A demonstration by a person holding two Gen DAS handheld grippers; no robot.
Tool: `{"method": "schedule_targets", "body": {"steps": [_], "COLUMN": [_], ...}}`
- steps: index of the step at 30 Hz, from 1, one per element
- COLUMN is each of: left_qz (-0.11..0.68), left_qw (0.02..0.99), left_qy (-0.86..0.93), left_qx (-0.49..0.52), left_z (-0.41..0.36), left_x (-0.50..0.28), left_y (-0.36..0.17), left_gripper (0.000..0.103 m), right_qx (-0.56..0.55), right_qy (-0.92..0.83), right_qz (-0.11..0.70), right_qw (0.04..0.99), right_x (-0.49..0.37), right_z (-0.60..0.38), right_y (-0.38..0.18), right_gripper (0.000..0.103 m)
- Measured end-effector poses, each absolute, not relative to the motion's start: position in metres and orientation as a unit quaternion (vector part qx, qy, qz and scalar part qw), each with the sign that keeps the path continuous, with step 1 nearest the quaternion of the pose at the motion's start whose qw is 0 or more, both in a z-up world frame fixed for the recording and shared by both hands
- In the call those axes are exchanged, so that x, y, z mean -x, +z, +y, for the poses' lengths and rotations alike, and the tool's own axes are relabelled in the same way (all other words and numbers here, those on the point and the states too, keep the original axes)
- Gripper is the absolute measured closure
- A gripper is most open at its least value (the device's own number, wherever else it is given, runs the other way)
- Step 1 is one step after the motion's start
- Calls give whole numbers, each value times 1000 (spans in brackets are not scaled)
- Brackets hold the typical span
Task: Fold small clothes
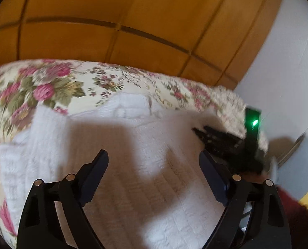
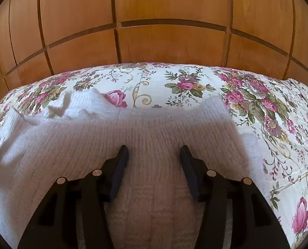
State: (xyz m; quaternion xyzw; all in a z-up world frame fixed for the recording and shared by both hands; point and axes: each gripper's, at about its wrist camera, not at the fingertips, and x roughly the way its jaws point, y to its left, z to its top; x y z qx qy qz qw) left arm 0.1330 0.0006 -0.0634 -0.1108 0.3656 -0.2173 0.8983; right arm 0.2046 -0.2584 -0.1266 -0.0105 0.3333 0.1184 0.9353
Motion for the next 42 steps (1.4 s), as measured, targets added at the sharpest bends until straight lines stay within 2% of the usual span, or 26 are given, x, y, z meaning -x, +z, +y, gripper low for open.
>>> {"method": "schedule_targets", "body": {"steps": [4, 11, 16, 21, 24, 27, 38, 39, 42], "left_qz": [404, 423, 432, 411, 389, 358, 357, 355, 352], "left_qw": [894, 890, 883, 889, 894, 911, 925, 926, 927], "left_qy": [-174, -151, -165, -179, -189, -164, -105, -106, -108], "left_qx": [86, 78, 81, 96, 115, 120, 71, 69, 67], "left_z": [-11, -11, -10, -5, 1, 10, 38, 37, 35], "left_x": [-157, -190, -215, -205, -187, -161, -120, -120, -120], "left_y": [-87, -103, -117, -113, -106, -97, -109, -110, -112], "left_gripper": [32, 32, 24, 23, 11, 6, 4, 4, 4], "right_qx": [6, 5, 1, 2, 3, 1, 0, -3, -2], "right_qy": [121, 120, 114, 112, 111, 111, 111, 112, 81], "right_qz": [330, 337, 347, 338, 330, 325, 319, 322, 313], "right_qw": [936, 934, 931, 934, 937, 939, 941, 940, 946], "right_x": [-203, -207, -216, -212, -208, -207, -204, -204, -191], "right_z": [-260, -260, -259, -259, -259, -260, -259, -260, -263], "right_y": [-126, -128, -130, -129, -129, -128, -127, -126, -115], "right_gripper": [50, 49, 47, 47, 47, 46, 41, 39, 25]}}
